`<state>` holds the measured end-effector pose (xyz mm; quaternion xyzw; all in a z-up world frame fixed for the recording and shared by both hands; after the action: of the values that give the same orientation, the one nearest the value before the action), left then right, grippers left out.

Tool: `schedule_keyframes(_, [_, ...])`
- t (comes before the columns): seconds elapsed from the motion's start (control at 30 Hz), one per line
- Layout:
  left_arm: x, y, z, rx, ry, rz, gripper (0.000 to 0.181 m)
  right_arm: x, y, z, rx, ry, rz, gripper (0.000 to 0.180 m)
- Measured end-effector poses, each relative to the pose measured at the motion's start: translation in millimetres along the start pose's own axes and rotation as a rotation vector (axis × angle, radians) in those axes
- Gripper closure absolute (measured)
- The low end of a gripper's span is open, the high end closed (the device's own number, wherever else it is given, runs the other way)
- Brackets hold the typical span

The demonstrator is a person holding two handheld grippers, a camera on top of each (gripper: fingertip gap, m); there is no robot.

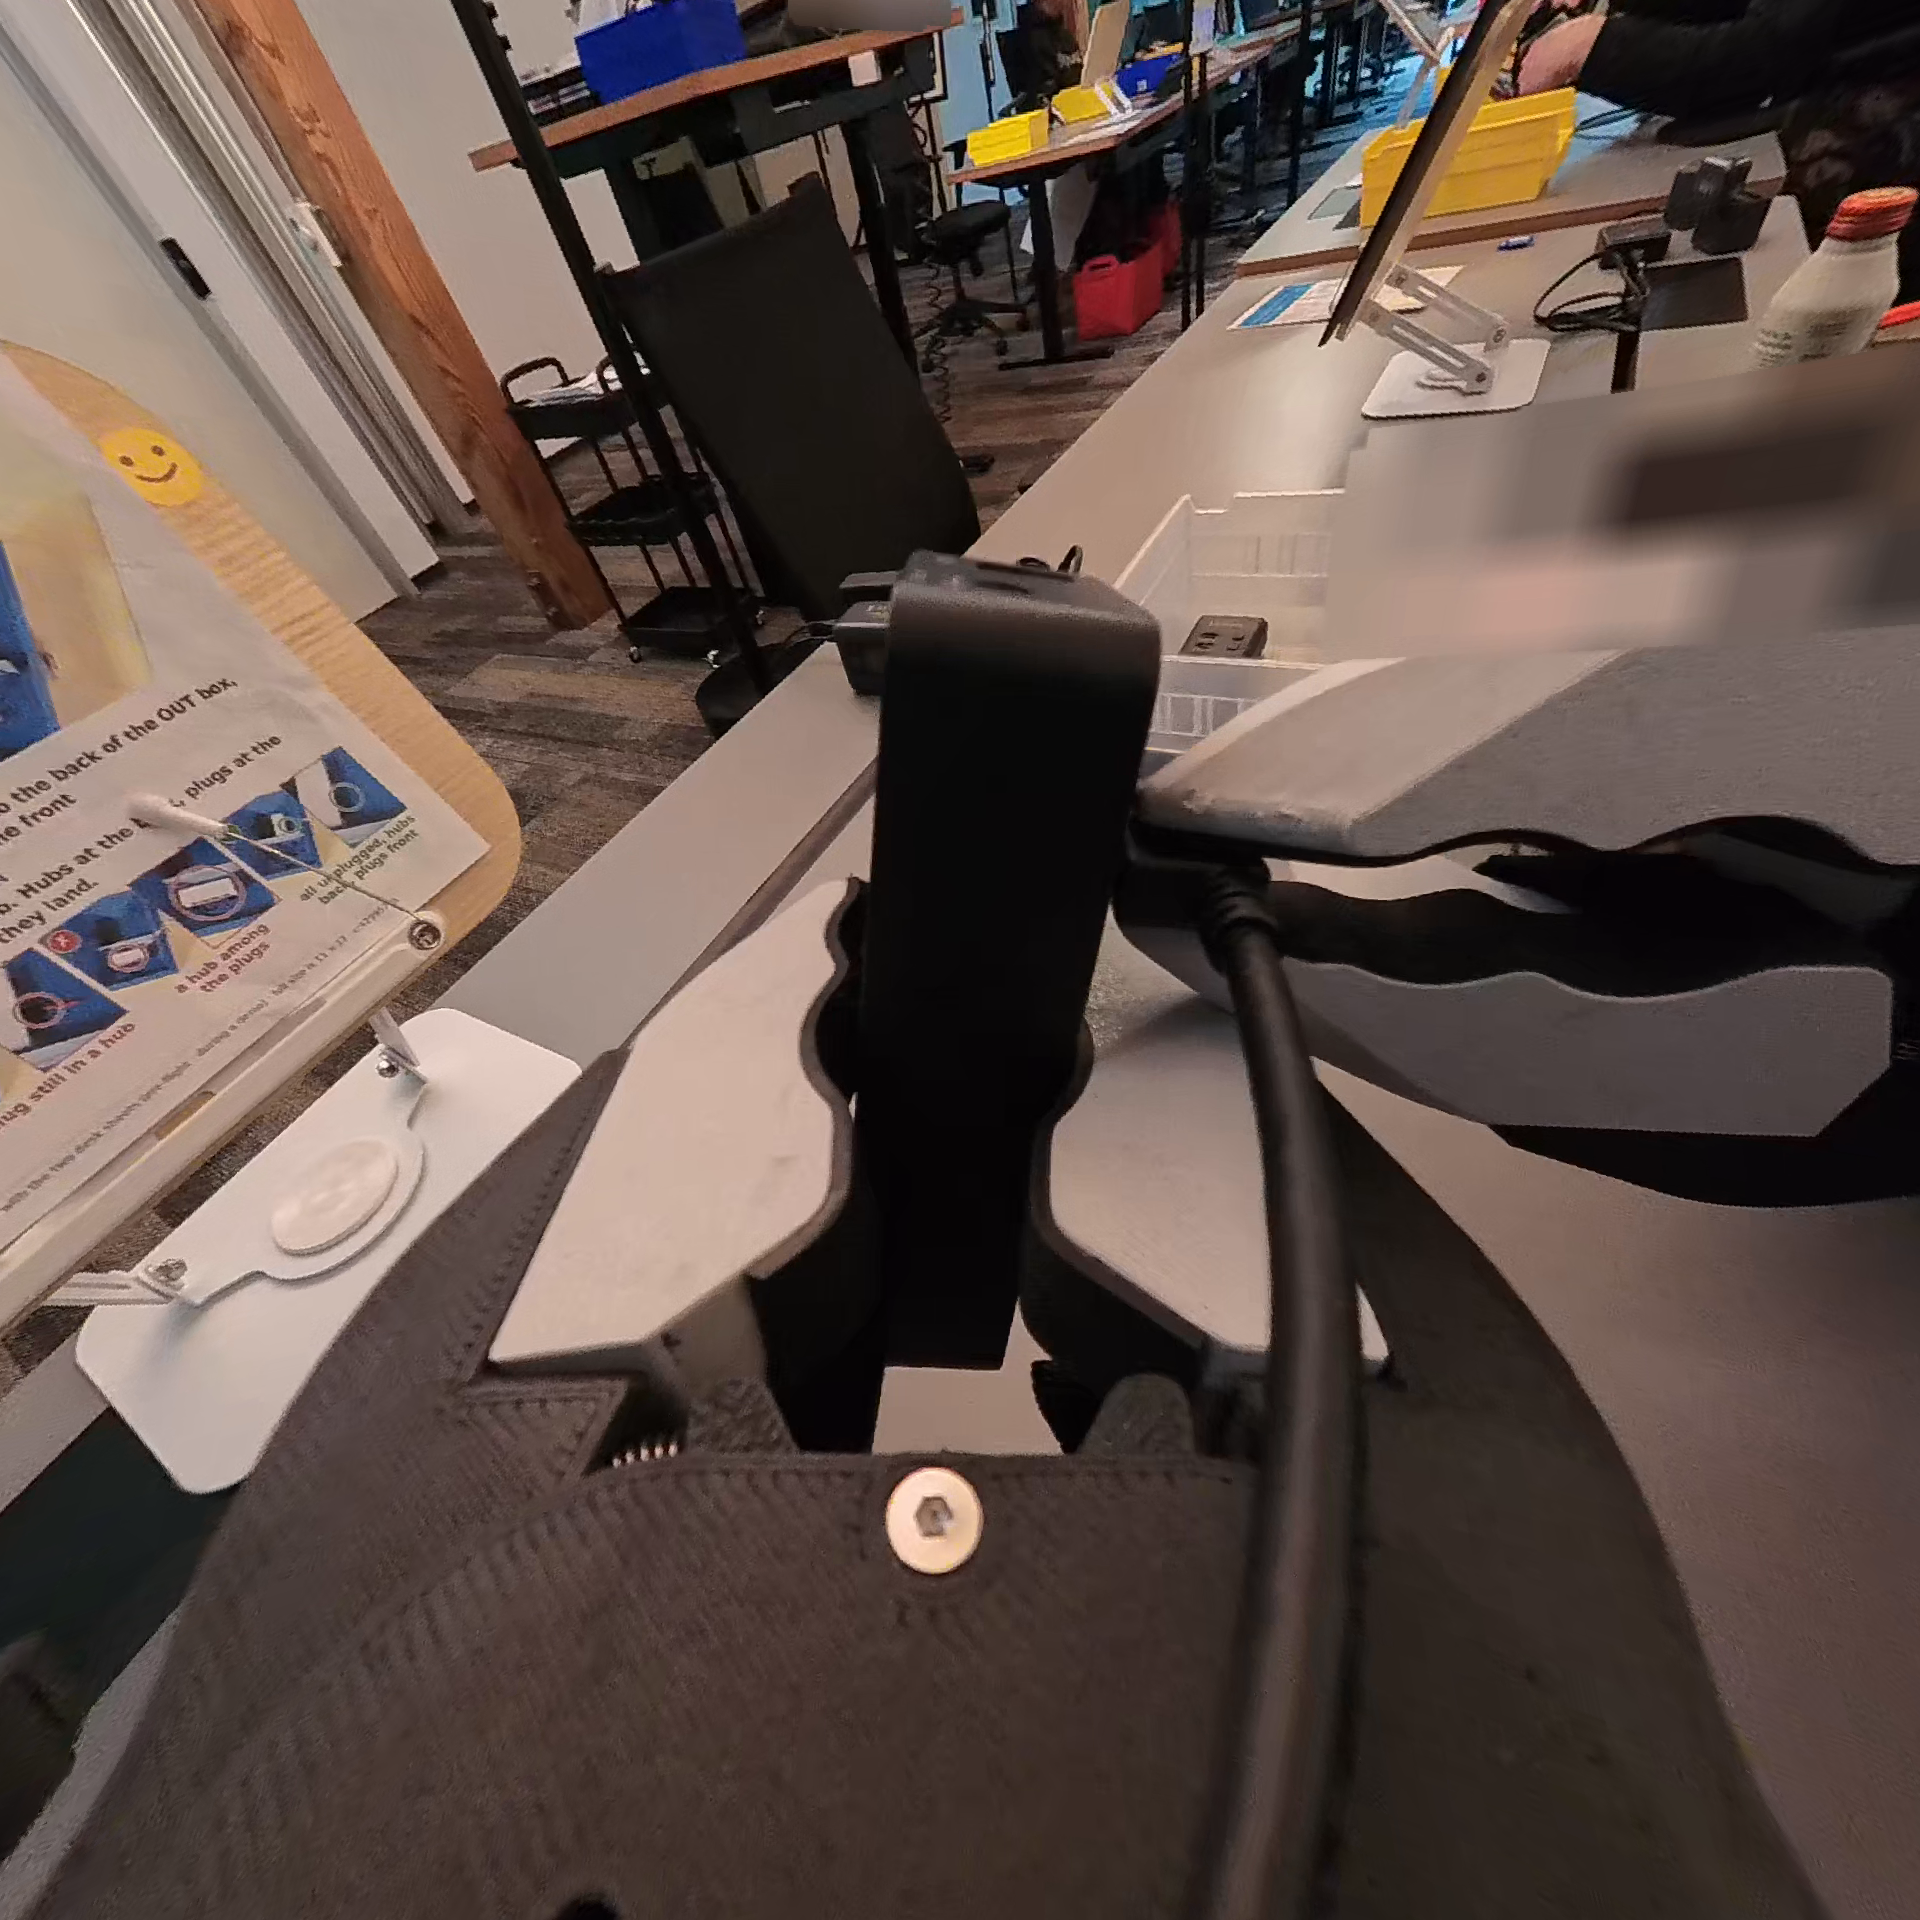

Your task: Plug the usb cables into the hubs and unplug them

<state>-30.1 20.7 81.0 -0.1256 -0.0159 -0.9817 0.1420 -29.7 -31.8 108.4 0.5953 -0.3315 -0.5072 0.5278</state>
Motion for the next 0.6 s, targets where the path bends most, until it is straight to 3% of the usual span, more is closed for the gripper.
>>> schedule_keyframes(0.6, [6, 10, -11, 0.019, -0.166, -0.049, 0.153, 5, -1, 5, 0.046, 0.05, 0.073, 0.169])
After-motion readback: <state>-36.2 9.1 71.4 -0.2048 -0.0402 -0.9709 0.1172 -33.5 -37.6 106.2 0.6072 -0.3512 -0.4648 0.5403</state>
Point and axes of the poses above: each gripper's, where its closed fingertips meet, x back along the fingers, z out of its top, y = z × x across the jaws, the point moved 3 cm from there along x, back along the fingers, and after that the axes turned 12 degrees about x, right-handed, at the moved point
